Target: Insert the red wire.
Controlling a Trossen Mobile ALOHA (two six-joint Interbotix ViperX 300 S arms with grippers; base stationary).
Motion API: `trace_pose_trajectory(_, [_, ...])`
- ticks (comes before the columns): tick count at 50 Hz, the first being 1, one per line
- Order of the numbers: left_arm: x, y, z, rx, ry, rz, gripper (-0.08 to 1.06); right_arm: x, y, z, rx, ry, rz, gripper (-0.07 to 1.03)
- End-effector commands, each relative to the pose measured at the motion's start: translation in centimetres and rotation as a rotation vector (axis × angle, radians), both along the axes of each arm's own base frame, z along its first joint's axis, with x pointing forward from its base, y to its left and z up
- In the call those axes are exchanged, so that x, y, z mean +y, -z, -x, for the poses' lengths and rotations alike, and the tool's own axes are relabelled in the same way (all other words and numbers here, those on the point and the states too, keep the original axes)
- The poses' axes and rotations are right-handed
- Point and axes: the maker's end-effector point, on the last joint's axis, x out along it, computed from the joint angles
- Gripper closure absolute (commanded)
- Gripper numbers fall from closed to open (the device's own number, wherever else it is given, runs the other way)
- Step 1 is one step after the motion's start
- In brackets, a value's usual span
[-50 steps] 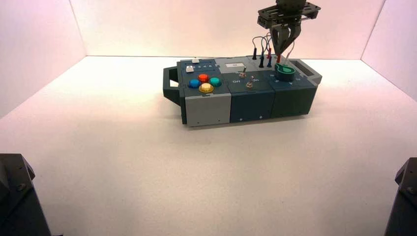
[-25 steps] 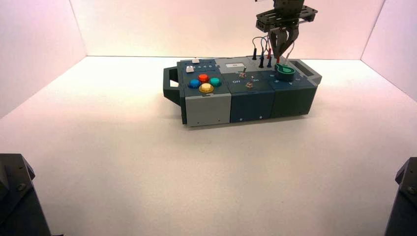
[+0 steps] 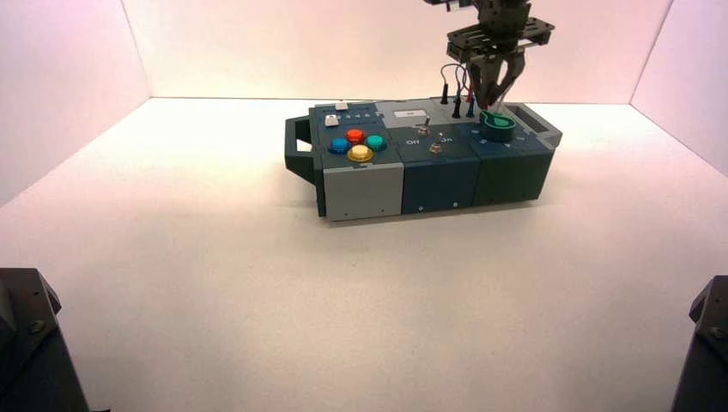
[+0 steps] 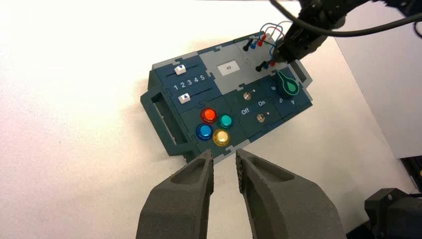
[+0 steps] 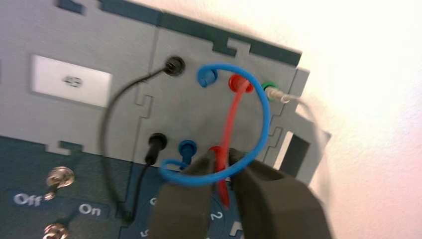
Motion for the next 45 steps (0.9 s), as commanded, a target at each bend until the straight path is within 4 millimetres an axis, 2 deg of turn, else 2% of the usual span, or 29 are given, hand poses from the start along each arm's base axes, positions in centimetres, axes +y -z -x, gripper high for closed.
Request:
trace_pose_trajectory(1, [0.0,-1.4,-0.5,-0.037,-0.009,0.018,0.70,0.3,-3.3,-0.9,-0.075,-0.002,-0.015,0.72])
trace_pose_trajectory(5, [0.0,-1.5,-0.5,-0.038,-0.009,0.019,0.70,0.4,-4.2,-1.1,-0.093,-0.005,-0.020,0.68])
trace_pose_trajectory(20, [0.0,-1.7,-0.5,-0.043,-0.007,0.020,0.70,0.8,-6.5,-0.6,-0.117,-0.010,-0.031,0.66])
trace_pose_trajectory(32, [0.0,-1.5,-0.4,-0.035,-0.006,0.016,0.70,2.5,-9.1,0.1,-0.165,-0.044,-0.054,0.66])
trace_pose_trajectory(45, [-0.2,-1.2,-0.7,-0.018,-0.003,0.009,0.70,3.4,-9.7,0.4,-0.165,-0.058,-0.059,0.66])
